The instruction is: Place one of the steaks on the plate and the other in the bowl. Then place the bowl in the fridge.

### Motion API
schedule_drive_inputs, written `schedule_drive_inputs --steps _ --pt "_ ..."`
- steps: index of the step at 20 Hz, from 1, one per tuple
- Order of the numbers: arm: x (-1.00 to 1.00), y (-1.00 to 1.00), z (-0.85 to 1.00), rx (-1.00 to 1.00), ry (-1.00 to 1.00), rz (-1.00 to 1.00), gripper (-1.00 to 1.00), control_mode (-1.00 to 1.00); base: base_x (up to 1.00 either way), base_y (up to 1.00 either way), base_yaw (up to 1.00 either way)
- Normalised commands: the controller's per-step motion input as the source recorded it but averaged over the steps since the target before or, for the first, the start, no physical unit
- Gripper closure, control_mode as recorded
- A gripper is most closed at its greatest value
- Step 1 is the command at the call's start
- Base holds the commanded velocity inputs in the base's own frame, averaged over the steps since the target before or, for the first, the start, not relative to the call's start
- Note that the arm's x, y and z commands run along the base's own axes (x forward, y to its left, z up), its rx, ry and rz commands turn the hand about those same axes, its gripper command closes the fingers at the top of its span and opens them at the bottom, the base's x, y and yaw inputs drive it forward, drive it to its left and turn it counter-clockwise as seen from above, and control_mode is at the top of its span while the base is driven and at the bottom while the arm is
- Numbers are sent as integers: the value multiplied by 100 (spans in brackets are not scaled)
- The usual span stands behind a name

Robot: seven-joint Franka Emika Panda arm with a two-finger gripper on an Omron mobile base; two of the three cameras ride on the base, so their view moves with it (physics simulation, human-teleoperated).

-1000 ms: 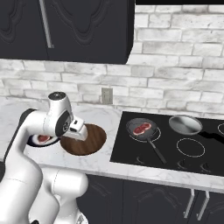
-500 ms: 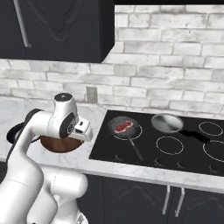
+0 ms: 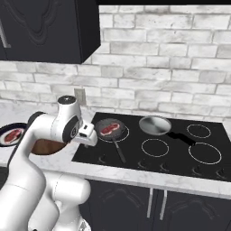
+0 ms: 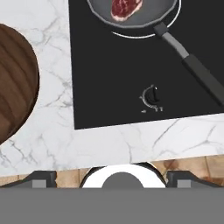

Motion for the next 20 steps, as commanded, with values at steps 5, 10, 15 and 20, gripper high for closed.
schedule_drive_inputs --steps 5,10,15,20 --pt "29 -21 0 0 0 -2 -100 -100 0 0 0" --pt "100 -5 0 0 5 -17 -100 -100 0 0 0" --pt "100 -39 0 0 9 -27 -100 -100 0 0 0" --pt "75 -26 -9 1 1 -5 -100 -100 0 0 0"
